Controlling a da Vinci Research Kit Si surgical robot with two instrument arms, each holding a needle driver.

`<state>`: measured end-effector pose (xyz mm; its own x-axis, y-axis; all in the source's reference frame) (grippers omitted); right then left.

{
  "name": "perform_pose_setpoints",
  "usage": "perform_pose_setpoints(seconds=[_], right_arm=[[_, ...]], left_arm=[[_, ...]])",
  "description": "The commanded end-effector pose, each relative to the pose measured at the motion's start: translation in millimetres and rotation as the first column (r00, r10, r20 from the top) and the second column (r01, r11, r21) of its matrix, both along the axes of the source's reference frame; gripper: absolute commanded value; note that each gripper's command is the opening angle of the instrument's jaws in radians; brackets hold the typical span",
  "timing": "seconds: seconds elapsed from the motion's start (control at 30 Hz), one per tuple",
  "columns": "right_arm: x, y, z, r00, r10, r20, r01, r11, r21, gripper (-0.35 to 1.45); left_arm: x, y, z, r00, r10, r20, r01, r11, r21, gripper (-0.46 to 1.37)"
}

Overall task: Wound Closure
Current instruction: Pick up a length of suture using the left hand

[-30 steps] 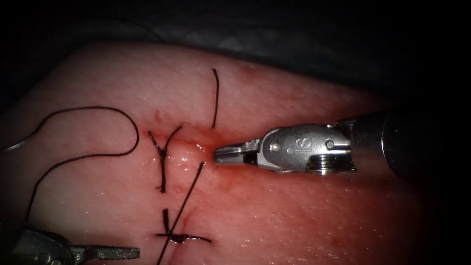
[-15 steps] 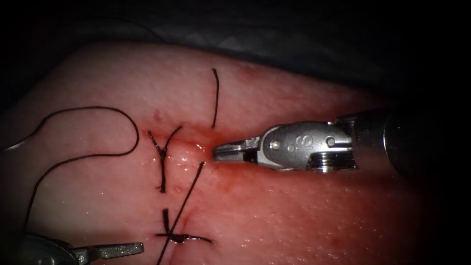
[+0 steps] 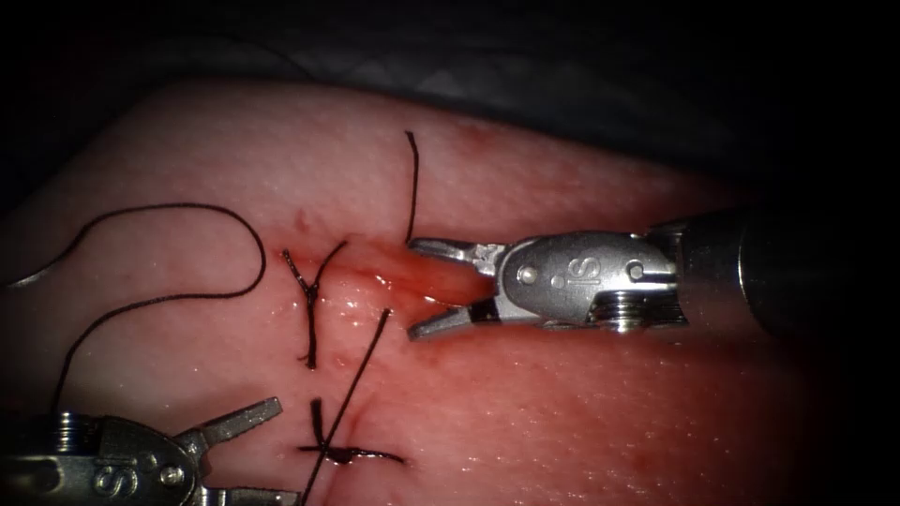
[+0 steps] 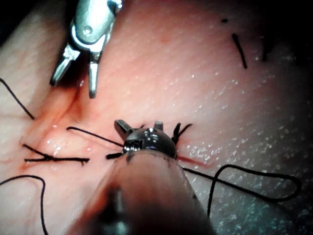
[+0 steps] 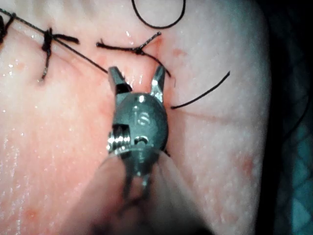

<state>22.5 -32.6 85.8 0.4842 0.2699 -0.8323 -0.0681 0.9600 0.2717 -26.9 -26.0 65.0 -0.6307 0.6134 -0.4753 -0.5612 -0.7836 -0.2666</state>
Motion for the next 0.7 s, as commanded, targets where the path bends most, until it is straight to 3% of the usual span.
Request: perform_pose_setpoints(seconds=[0.03, 0.3, 0.43, 0.7], right_arm=[[-0.1, 0.1, 0.0, 1.0, 0.002, 0.0, -0.002, 1.0, -0.001, 1.14], [-0.6, 0.1, 0.0, 1.0, 0.017, 0.01, -0.017, 1.0, -0.01, 1.12], [-0.8, 0.2, 0.1, 1.0, 0.022, 0.014, -0.022, 1.0, -0.01, 1.12], [-1.1, 0.2, 0.1, 0.999, 0.037, 0.025, -0.037, 0.999, -0.011, 1.12]], left_arm=[[0.1, -0.1, 0.3, 1.0, -0.005, -0.004, 0.005, 1.0, 0.004, 0.35], [-0.7, -3.6, 3.5, 0.994, 0.014, -0.108, -0.006, 0.997, 0.073, 0.31], [-1.3, -4.1, 4.1, 0.997, -0.002, -0.081, 0.011, 0.993, 0.115, 0.43], [-1.6, -4.4, 5.0, 0.998, -0.029, -0.063, 0.038, 0.989, 0.144, 0.43]])
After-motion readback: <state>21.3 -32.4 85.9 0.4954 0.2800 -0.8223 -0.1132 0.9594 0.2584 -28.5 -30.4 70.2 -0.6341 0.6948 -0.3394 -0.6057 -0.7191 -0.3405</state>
